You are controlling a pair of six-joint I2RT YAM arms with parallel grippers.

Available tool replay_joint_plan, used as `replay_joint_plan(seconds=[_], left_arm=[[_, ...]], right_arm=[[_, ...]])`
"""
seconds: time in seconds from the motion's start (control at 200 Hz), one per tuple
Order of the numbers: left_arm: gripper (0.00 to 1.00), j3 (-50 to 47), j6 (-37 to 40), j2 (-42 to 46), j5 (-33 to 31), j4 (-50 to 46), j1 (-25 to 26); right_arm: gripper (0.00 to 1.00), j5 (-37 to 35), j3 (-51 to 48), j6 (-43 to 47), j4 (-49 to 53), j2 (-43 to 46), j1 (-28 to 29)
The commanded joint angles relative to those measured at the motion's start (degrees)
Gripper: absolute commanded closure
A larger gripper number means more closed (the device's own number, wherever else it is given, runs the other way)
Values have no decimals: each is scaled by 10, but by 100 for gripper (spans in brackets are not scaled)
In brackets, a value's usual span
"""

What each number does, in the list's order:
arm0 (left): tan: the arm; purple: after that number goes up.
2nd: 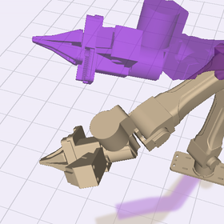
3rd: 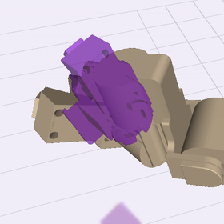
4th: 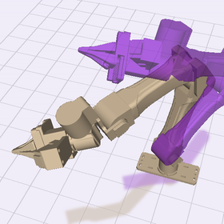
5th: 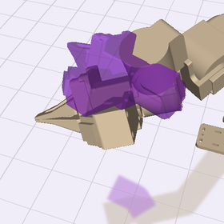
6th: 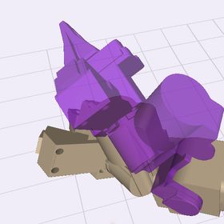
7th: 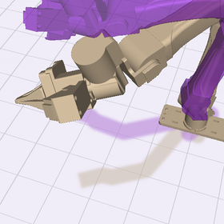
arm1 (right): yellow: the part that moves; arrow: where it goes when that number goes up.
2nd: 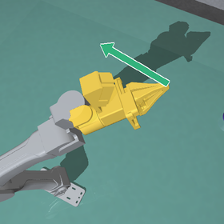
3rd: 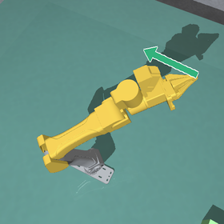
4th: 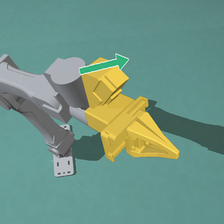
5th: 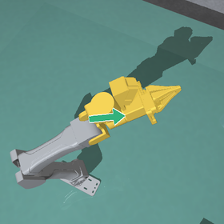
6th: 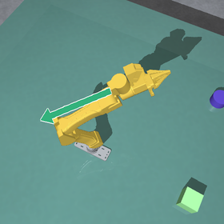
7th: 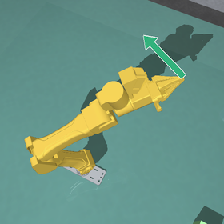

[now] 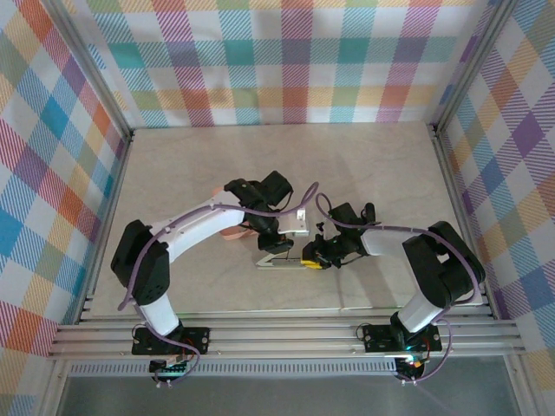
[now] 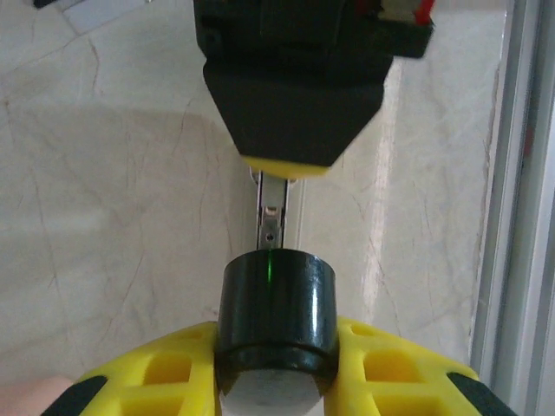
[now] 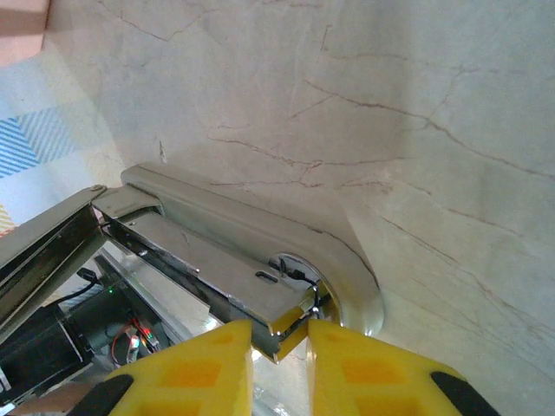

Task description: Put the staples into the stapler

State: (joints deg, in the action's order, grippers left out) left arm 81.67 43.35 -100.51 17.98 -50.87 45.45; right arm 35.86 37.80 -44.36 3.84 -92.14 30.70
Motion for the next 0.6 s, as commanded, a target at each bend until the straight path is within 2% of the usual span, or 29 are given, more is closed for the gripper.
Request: replay_joint_plan(seconds=[0.0,0.22,0.595], left_arm=[[85,24,-24,-21,94,39,24],[86,18,-27,-45,97,54,26],[85,25,-26,-68,83,39,29]], right_arm=[[79,-2,-19,-6,-37,0,4],[79,15,-58,-36,-101,17,0],[72,14,-106,-43,-110,78,-29]])
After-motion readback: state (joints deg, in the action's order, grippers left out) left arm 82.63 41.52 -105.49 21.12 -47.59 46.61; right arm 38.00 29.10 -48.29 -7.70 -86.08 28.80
